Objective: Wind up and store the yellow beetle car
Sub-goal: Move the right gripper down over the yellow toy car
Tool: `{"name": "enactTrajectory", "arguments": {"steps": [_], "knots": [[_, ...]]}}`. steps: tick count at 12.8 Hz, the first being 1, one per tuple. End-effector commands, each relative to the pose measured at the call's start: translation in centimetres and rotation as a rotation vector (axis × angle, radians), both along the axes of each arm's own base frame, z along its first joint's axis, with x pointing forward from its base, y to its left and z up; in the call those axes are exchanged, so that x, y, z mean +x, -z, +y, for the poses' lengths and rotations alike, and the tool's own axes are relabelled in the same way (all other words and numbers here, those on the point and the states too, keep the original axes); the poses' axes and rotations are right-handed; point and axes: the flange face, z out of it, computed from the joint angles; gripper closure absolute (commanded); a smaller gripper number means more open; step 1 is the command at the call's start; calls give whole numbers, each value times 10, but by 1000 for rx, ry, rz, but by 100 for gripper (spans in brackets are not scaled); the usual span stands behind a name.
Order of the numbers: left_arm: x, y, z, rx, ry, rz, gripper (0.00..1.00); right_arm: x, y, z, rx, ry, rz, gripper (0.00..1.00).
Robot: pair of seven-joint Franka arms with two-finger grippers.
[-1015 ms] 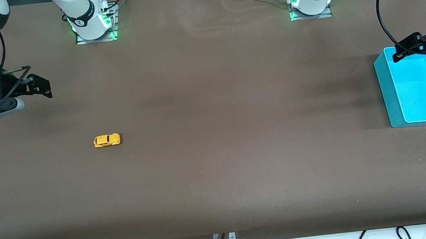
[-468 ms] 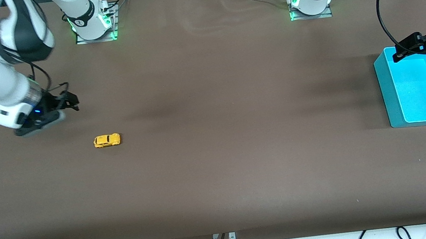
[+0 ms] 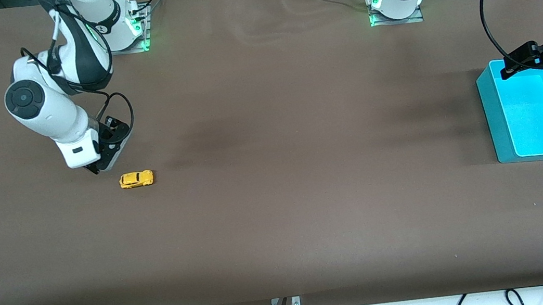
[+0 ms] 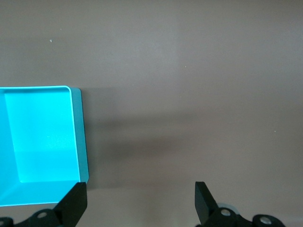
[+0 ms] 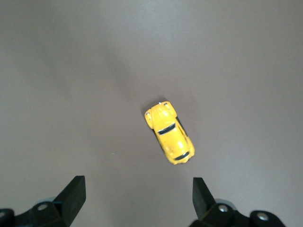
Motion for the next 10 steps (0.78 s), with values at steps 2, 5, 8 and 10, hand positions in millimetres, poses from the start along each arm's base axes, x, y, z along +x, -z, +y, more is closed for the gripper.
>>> {"name": "enactTrajectory", "arguments": {"steps": [2,5,8,10], "knots": [[2,-5,2,16,21,-11,0,14,43,-28,44,-241,-28,0],[2,-5,2,16,21,-11,0,22,78,-32,97,-309,-49,0],[3,-4,2,16,21,-9,0,29,88,-24,103,-340,-49,0],[3,-4,2,16,21,-9,0,33,101,-23,124,-363,-58,0]]}}
